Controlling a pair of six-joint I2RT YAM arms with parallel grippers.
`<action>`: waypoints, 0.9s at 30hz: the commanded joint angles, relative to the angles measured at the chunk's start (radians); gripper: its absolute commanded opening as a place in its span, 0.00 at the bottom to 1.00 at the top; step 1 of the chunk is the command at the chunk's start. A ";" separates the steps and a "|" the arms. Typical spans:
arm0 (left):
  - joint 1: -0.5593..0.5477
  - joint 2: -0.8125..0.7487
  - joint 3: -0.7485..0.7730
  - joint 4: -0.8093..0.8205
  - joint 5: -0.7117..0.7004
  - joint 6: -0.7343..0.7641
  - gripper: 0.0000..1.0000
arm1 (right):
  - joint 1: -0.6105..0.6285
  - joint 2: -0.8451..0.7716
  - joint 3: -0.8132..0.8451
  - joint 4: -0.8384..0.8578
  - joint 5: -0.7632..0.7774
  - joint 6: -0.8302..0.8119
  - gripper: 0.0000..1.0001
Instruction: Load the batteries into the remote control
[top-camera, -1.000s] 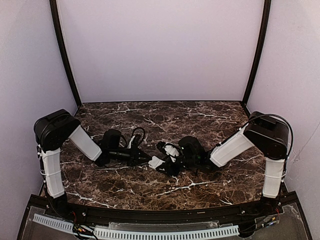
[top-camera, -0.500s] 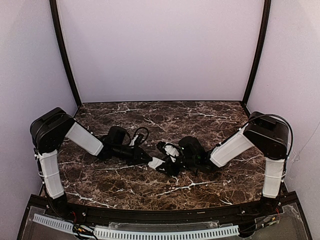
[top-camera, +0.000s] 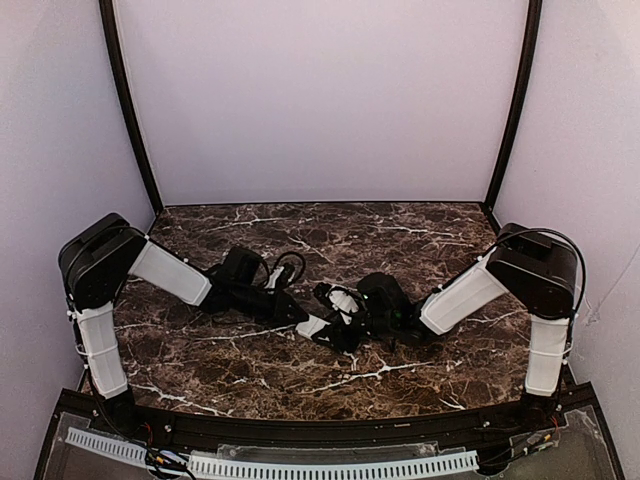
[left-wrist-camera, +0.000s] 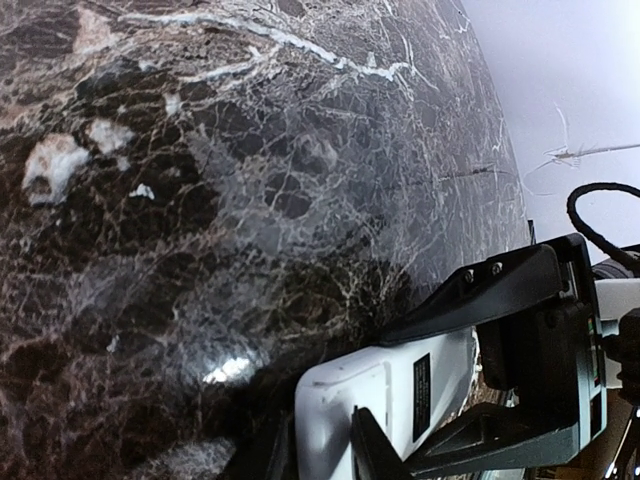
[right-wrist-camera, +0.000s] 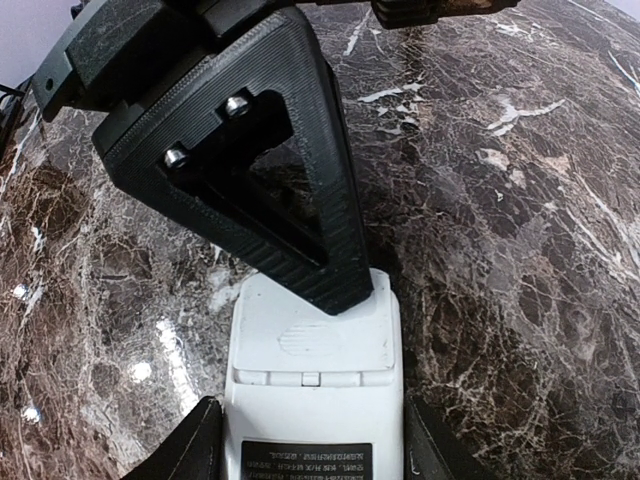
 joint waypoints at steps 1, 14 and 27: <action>-0.025 0.043 0.001 -0.319 -0.167 0.086 0.22 | -0.015 0.049 -0.012 -0.065 0.091 0.001 0.39; -0.077 0.090 0.023 -0.409 -0.170 0.141 0.09 | -0.011 0.073 0.006 -0.077 0.098 0.004 0.35; -0.091 0.148 0.017 -0.459 -0.167 0.119 0.21 | -0.007 0.084 0.011 -0.083 0.105 0.002 0.34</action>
